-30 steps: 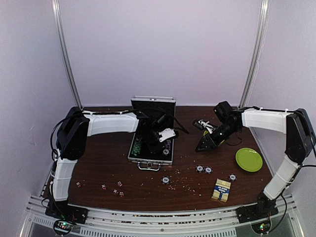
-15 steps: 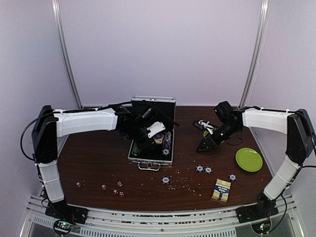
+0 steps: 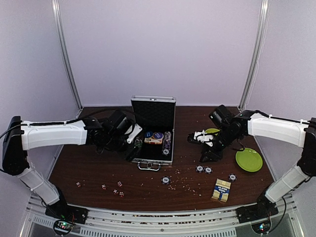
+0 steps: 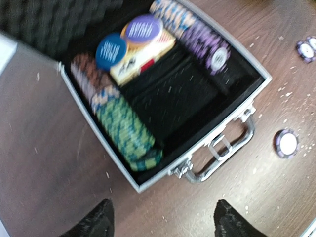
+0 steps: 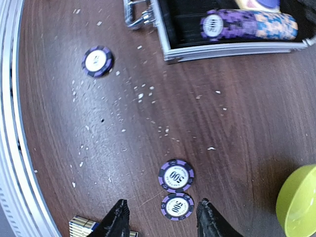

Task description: Pack up texas hold em set

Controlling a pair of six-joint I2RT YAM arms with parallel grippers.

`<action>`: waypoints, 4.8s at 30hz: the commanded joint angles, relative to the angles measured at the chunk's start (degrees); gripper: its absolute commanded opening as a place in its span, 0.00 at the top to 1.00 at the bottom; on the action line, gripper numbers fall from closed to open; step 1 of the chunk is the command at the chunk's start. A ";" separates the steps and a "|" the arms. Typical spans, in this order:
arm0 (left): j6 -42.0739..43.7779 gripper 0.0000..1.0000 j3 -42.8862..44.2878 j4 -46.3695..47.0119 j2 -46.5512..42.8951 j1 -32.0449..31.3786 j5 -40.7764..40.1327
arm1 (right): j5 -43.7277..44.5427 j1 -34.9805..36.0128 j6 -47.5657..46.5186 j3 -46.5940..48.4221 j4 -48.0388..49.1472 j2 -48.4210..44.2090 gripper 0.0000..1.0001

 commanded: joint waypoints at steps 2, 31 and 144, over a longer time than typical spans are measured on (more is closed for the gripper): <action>-11.75 0.25 -5.25 0.49 -2.86 1.50 -0.40 | 8.33 4.10 -2.14 -2.05 1.22 -1.03 0.48; -21.14 0.23 -7.24 9.74 -1.60 1.49 1.16 | 15.24 6.96 2.02 0.02 4.04 16.26 0.37; -32.54 0.26 -17.78 6.47 -13.85 2.11 -10.63 | 41.94 19.60 2.69 20.16 26.77 34.18 0.45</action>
